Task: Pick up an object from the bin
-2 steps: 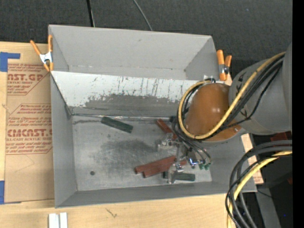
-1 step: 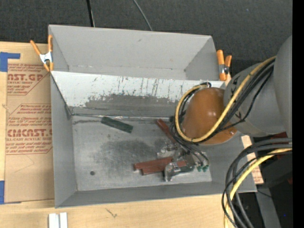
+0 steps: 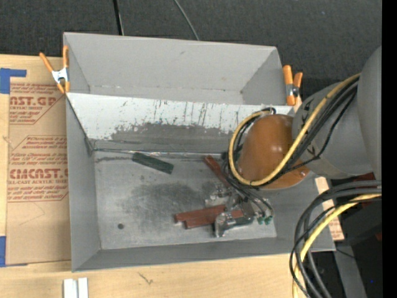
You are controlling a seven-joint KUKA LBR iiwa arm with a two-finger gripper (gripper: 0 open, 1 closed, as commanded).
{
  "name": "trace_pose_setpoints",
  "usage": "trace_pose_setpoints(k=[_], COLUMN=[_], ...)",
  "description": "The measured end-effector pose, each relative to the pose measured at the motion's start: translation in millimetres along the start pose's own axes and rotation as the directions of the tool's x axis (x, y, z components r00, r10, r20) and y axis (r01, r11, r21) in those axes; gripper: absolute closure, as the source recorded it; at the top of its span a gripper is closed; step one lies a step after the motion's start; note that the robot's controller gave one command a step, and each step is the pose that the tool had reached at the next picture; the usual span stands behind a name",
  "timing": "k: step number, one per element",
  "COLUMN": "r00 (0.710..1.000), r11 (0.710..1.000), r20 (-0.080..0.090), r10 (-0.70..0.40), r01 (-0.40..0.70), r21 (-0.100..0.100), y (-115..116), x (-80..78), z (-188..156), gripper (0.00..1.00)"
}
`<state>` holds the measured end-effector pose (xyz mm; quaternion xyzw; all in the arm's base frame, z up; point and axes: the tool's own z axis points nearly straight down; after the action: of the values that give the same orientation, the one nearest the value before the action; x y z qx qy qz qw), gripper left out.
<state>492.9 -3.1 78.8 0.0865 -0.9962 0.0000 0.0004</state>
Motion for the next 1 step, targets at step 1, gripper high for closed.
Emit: trace_pose_setpoints(k=[1], r00=[1.000], r11=[1.000], r20=[0.000], r10=[0.000], r01=[0.000], r21=[0.000], y=[0.1], x=[0.2], z=[-0.9], gripper=[1.00])
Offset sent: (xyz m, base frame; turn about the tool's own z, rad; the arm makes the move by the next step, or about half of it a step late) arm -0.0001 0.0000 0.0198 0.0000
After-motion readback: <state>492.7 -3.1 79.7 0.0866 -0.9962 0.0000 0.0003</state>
